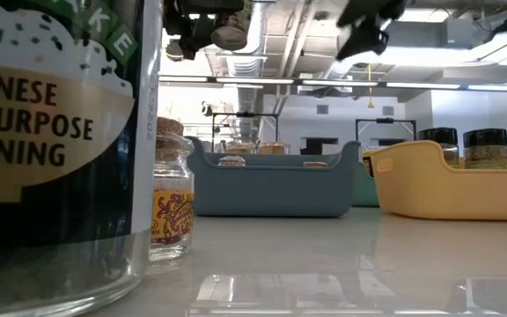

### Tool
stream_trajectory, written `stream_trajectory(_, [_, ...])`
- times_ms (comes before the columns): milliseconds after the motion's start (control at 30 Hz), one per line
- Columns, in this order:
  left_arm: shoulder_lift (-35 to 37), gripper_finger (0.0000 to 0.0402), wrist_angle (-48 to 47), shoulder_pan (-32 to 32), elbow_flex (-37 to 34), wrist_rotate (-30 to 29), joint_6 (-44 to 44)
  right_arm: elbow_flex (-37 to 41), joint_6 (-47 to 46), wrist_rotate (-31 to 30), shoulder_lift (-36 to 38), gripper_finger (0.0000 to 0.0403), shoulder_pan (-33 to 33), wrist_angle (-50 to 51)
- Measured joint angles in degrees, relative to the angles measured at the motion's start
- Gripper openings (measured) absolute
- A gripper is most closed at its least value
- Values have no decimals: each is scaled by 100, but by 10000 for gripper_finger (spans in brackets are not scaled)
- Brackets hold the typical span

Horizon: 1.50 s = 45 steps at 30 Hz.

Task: Sort spices by type
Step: Put the yellow spice bottle into the green bin

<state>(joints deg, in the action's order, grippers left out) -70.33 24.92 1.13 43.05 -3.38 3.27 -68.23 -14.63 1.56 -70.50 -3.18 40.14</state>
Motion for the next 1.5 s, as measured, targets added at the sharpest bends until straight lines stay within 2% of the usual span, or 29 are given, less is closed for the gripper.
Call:
stream_trajectory(167, [-135,232,6,-7,-3,-12,2,-1157,400,-73,-436,358,-4,783])
stream_trajectory(500, [-277,232,183,-7,-3,-14,-206,-4273,1582,-225,-2741,339,-57,2781])
stream_trajectory(800, [-280,232,145,-9,-3,-83,-412,-6396,1684,-173,-4123,336,-103,3511])
stream_trajectory(900, [-280,232,138,-7,-3,-128,-413,-6684,1681,-165,-4349,336,-69,3608])
stream_trajectory(1133, [-280,232,115,-9,-3,-179,-522,-6613,1663,9,-4370,336,42,3663])
stream_trajectory(1500, [-280,232,110,-9,-3,-315,-525,-6615,1661,11,-4312,336,98,2998])
